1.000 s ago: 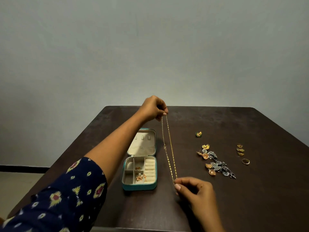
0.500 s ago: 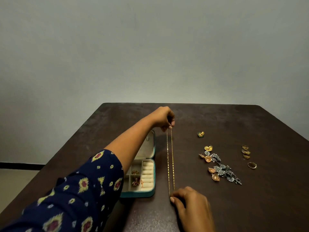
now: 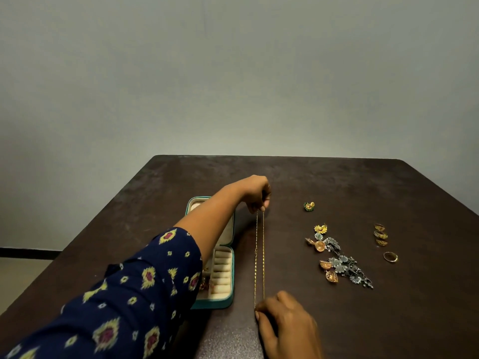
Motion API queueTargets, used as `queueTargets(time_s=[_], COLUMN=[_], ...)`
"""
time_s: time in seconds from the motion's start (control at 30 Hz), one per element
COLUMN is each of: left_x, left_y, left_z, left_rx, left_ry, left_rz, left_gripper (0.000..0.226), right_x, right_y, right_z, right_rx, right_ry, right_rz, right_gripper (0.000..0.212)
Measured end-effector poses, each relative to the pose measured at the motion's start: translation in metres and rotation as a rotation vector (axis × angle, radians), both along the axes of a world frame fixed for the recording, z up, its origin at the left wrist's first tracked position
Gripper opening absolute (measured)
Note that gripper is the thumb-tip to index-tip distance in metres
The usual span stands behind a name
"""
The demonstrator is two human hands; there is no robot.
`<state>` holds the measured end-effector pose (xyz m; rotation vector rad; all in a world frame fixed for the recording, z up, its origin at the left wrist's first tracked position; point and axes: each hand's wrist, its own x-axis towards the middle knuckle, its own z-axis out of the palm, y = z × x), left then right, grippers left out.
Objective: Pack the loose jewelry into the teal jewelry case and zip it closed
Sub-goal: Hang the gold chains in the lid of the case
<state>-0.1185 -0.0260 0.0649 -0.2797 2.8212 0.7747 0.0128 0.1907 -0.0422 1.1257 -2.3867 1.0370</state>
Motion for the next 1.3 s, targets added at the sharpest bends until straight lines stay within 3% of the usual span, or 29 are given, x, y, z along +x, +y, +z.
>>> queueTargets(time_s=[0.3, 0.6, 0.7, 0.87, 1.07, 1.3], left_x=[-0.004, -0.002, -0.002, 0.005, 0.052, 0.127], left_y=[0.001, 0.005, 0.005, 0.008, 0.017, 0.021], left_z=[-0.008, -0.009, -0.009, 0.004, 0.016, 0.002], left_rx=[-0.069, -0.306, -0.403, -0.473, -0.354, -0.030], left_ry=[-0.063, -0.091, -0.049, 0.142, 0.456, 0.673], left_rz=[-0.014, -0.053, -0.070, -0.073, 0.074, 0.282], left_gripper=[0.009, 0.015, 0.009, 0.022, 0.024, 0.009], right_x=[-0.001, -0.003, -0.003, -0.004, -0.005, 0.000], right_y=[-0.001, 0.000, 0.000, 0.001, 0.003, 0.008], right_z=[-0.003, -0.005, -0.005, -0.003, -0.001, 0.016], right_rx=[0.023, 0.041, 0.053, 0.060, 0.072, 0.133], right_ry=[0.017, 0.026, -0.004, -0.033, -0.199, -0.250], right_rz=[-0.023, -0.014, 0.000, 0.026, 0.055, 0.089], right_gripper=[0.016, 0.016, 0.015, 0.014, 0.024, 0.029])
